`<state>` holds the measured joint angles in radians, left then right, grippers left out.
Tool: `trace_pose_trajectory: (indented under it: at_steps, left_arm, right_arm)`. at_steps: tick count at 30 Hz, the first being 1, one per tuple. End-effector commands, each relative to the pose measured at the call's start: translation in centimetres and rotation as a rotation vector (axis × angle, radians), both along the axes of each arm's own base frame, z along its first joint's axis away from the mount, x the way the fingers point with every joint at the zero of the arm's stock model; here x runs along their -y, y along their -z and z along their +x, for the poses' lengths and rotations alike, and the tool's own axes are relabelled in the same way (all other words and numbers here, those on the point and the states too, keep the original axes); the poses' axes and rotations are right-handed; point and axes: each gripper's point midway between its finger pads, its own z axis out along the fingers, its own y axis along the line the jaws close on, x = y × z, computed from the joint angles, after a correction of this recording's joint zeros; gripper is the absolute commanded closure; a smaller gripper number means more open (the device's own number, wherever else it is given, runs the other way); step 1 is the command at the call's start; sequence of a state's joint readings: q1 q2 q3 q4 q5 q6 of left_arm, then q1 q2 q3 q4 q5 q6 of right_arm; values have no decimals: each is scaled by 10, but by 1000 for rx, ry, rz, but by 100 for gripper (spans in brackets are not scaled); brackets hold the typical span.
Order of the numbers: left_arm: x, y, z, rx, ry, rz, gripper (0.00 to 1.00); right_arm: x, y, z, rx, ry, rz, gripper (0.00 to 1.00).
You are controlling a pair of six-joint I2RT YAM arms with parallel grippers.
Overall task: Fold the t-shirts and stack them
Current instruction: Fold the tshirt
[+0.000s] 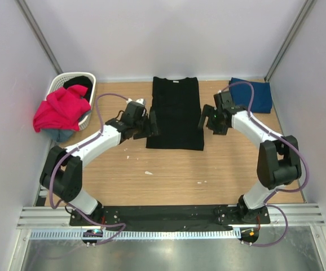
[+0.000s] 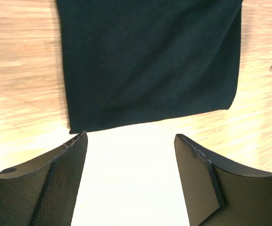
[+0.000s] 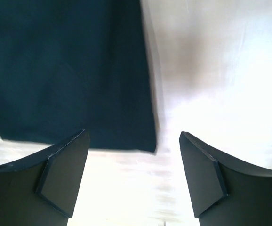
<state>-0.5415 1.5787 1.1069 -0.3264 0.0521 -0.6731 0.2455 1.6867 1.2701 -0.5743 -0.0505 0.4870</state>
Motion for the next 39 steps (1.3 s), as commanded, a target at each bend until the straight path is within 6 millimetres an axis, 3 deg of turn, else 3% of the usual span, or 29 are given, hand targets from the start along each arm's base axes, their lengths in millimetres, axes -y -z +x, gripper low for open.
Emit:
trace_pose_trajectory:
  at_steps: [1, 4, 9, 17, 23, 27, 34, 39]
  left_arm:
    - [-20, 21, -15, -72, -40, 50, 26]
    - [-25, 34, -16, -119, -59, 18, 33]
    - [-27, 48, -16, -162, -65, -15, 45]
    - [-24, 70, -12, -198, -54, -18, 48]
    - [-31, 82, -7, -229, -77, -16, 51]
    - [-32, 86, -9, -245, -79, -21, 51]
    - [-31, 99, -12, -275, -82, -18, 54]
    - [-37, 112, -14, -287, -90, 14, 59]
  right_arm:
    - [-7, 25, -30, -35, 26, 85, 17]
    - [-13, 33, -43, -49, 31, 145, 18]
    - [-19, 39, -47, -27, 43, 189, 21]
    - [-21, 66, -47, -68, 43, 181, 27]
    - [-26, 69, -41, -73, 47, 200, 31]
    - [-27, 73, -47, -97, 48, 192, 40]
    - [-17, 91, -76, -181, 53, 87, 42]
    - [-16, 98, -77, -198, 48, 75, 53]
